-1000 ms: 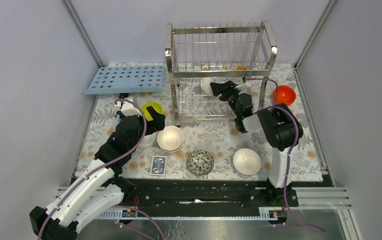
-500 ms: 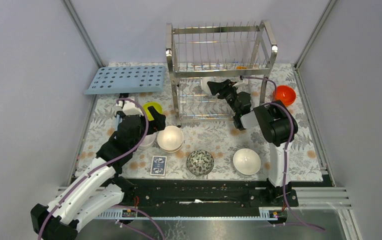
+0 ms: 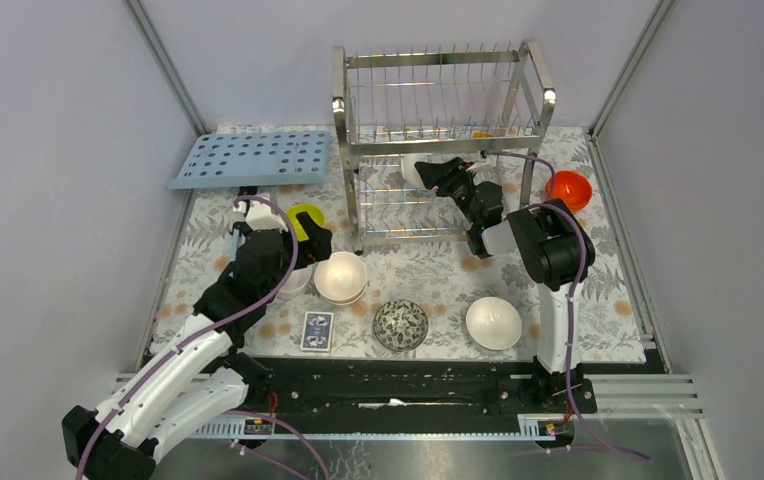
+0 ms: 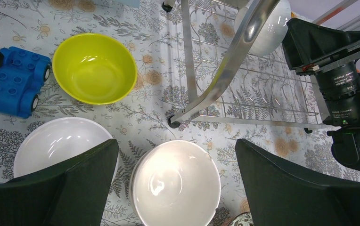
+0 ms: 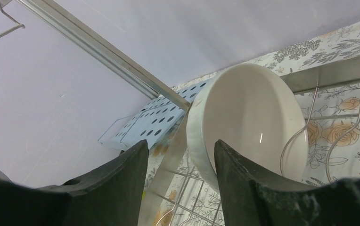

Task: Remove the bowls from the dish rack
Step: Pick up the bowl from the dish rack.

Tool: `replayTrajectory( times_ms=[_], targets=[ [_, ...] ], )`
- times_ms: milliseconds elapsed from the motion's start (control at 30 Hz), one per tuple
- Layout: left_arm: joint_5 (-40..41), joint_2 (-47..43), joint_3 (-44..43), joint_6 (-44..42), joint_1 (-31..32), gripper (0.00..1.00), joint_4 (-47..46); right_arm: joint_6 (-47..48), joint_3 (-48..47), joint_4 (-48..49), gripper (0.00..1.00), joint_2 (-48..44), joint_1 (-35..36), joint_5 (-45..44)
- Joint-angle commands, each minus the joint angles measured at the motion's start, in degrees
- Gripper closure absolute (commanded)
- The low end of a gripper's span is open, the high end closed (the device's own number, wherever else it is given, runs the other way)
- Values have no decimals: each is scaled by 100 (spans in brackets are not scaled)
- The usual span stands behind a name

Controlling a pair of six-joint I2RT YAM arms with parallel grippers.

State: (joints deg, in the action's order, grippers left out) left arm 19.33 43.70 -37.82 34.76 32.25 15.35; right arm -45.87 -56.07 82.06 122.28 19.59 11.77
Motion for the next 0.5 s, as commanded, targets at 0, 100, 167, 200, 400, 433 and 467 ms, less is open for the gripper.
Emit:
replayTrajectory(
  times_ms=[0, 100, 167, 200, 400, 433, 467],
  targets=[
    [-5, -24, 47, -77, 1, 1, -323, -173, -144, -353, 38, 38, 44, 339],
    [-31, -37, 50, -77, 1, 1, -304, -43, -115, -724, 37, -40, 49, 235],
    [-73, -43, 66, -70, 1, 1, -305, 21, -117, -925, 37, -58, 61, 190],
    [-78, -44, 78, -61, 1, 1, -308, 37, -130, -1011, 38, -51, 70, 205],
    [-113, -61, 113, -23, 1, 1, -313, -90, -176, -851, 44, 39, 101, 299],
    [-113, -62, 116, -29, 2, 1, -321, -116, -196, -819, 45, 56, 102, 329],
    [-108, -68, 117, -23, 2, 1, -322, -135, -232, -791, 46, 74, 120, 388]
  ],
)
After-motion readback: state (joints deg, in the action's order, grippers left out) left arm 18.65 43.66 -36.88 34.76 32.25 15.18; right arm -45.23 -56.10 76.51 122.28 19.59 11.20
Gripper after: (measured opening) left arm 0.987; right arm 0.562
